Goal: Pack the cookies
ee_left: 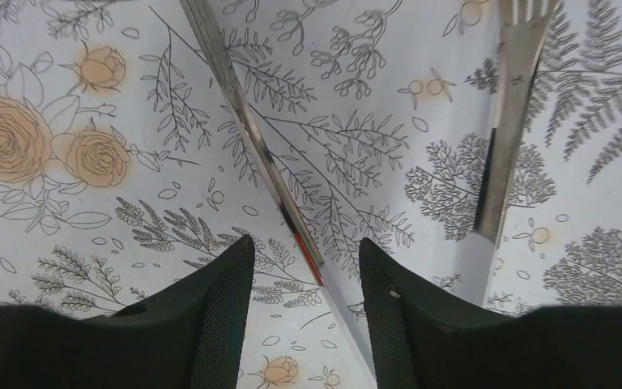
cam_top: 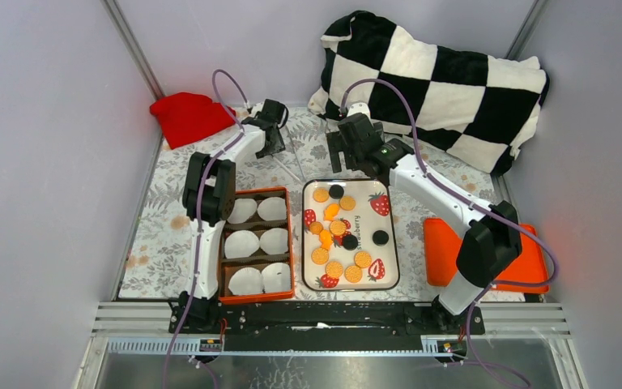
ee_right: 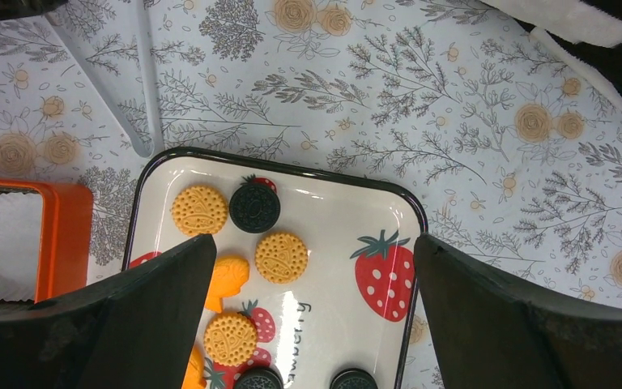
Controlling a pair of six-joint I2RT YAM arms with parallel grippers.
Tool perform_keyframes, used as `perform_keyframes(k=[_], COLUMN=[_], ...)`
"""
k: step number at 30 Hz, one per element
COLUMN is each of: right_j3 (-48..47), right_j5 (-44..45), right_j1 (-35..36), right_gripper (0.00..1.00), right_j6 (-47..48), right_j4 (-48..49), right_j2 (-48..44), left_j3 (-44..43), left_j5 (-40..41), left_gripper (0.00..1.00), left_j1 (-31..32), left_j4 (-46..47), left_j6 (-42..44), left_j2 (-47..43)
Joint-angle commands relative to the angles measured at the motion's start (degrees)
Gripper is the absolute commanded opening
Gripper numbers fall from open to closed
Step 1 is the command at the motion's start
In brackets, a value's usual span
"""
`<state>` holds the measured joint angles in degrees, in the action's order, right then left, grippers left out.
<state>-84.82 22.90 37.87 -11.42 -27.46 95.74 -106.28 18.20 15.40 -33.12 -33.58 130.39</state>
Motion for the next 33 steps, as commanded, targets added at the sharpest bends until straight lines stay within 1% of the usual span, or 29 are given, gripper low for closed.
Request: perform_keyframes(k=[1, 3, 5, 6, 9, 10, 16, 17, 24, 26, 30, 33], right_j3=[1.22, 1.4, 1.56, 1.58, 2.11, 2.46, 4.15, 4.28, 4.92, 5.07, 5.21, 4.56], right_j5=[0.53, 0.4, 0.14, -0.13, -0.35, -0.43, -0.86, -1.1, -3.52, -4.95, -8.07, -9.65], right_j1=[-0.07, -0.07, -0.03, -0.04, -0.07, -0.07, -0.07, -0.07, -0.07, -0.01, 0.06, 0.2], right_gripper=[1.0, 1.0, 1.0, 1.0, 1.0, 1.0, 1.0, 1.0, 1.0, 1.0, 1.0, 1.0], right_j6=[0.42, 0.06, -0.35, -0.43, -0.87, -0.95, -1.41, -1.49, -1.66, -1.8, -1.41, -0.96], right_j4=[1.73, 1.5, 1.37, 1.26, 1.18, 1.33, 2.16, 2.4, 4.44, 4.95, 6.06, 6.38], right_j2=[-2.25, -1.91, -1.63, -1.54, -1.72, -1.89, -2.16, -2.0, -0.07, 0.37, 0.36, 0.0], left_j3=[-0.95, -1.05, -1.88, -2.55, -4.77, -5.38, -7.25, -7.4, -8.65, -9.37, -9.04, -8.48], left_j5=[-1.97, -2.18, -2.66, -3.29, -5.04, -5.39, -6.24, -6.58, -10.86, -13.4, -21.93, -24.16], left_gripper=[0.57, 0.59, 0.57, 0.53, 0.32, 0.26, 0.02, 0.0, 0.0, 0.0, 0.0, 0.0], left_j1=[-0.12, -0.18, -0.27, -0.43, -0.59, -0.64, -1.1, -1.15, -1.34, -1.36, -1.13, 0.36], left_j4=[-0.85, -0.71, -0.71, -0.71, -0.96, -1.05, -1.06, -1.04, -0.42, -0.39, 1.0, 1.25], left_j6=[-0.03, 0.13, 0.37, 0.48, 0.72, 0.79, 0.68, 0.55, -1.15, -2.3, -6.53, -8.56], left_j2=[0.72, 1.53, 2.99, 3.9, 6.43, 7.21, 8.68, 8.54, 5.68, 4.76, 1.85, -0.35])
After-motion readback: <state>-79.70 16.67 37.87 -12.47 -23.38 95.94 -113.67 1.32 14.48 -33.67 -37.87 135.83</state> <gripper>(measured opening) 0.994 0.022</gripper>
